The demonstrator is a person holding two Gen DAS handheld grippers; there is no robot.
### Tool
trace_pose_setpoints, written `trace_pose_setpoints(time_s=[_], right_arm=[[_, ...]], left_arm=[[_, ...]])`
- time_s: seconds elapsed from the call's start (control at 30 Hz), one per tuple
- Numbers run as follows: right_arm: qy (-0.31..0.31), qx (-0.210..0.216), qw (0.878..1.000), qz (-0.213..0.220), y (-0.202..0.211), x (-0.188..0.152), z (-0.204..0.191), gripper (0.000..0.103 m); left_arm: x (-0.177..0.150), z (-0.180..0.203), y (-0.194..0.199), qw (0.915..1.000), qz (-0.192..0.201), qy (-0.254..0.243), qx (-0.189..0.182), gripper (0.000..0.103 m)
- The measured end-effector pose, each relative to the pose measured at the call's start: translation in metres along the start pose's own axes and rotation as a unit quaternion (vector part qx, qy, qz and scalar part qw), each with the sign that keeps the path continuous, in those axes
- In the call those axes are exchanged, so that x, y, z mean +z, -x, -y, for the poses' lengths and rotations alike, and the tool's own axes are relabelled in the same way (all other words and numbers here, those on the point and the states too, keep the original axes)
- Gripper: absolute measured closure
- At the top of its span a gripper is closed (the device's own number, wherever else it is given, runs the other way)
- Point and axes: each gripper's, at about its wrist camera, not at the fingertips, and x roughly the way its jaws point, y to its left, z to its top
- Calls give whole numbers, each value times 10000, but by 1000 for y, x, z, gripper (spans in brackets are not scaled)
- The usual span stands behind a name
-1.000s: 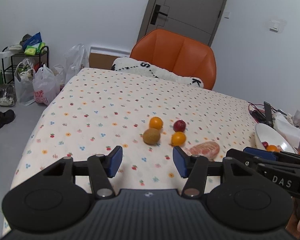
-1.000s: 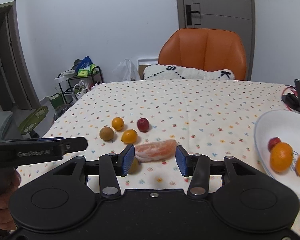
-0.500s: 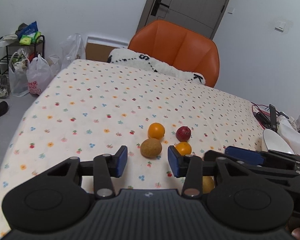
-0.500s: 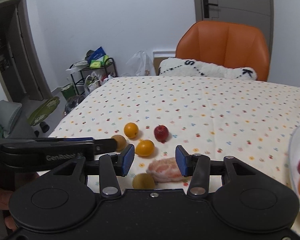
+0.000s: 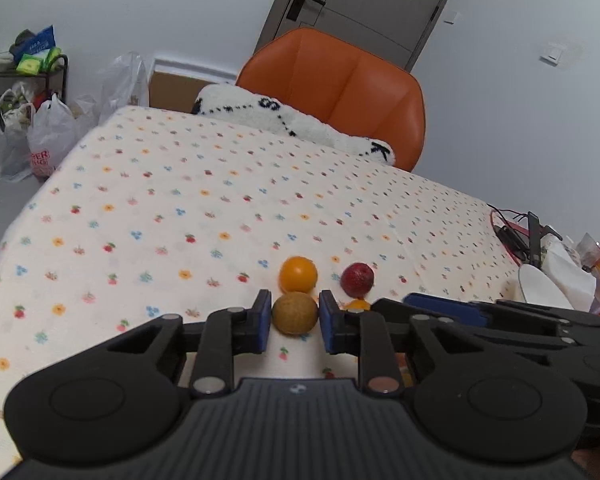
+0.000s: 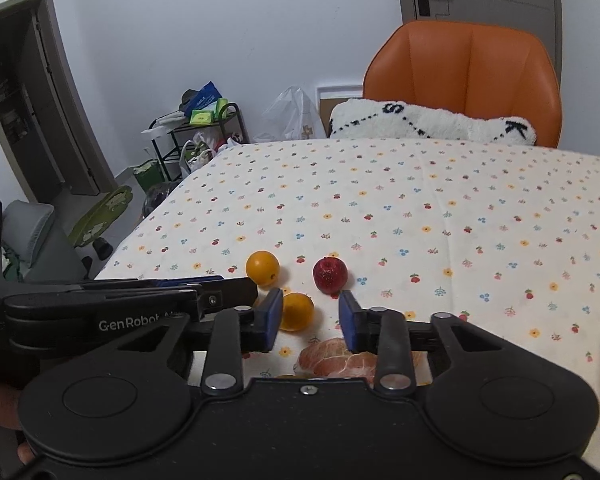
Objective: Organize fruits
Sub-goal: 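Grasp a kiwi with the left gripper while the right grasps a small orange fruit, then carry the kiwi and small orange fruit toward the white plate with both grippers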
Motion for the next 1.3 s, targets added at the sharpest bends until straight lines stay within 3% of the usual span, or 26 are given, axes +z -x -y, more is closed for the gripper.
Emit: trace_pose_setpoints(time_s=[0.37, 0.47, 0.63, 0.87, 1.3], right_arm=[[276, 109, 9995, -145, -20, 1, -18, 72], [307, 104, 9993, -176, -23, -2, -20, 80], [434, 63, 9990, 24, -3, -2, -23, 81], [281, -122, 9987, 403, 38, 1, -3, 81], [-76, -441, 9949, 904, 100, -17, 49, 81]], left_arm=[[3, -16, 20, 9997, 105, 45, 231, 80], [4, -20, 27, 9994, 154, 37, 310, 80], [6, -19, 34, 9992, 208, 95, 343, 80], [6, 10, 48, 9989, 403, -68, 234, 80], [-7, 86, 51, 9979, 385, -522, 2, 80]])
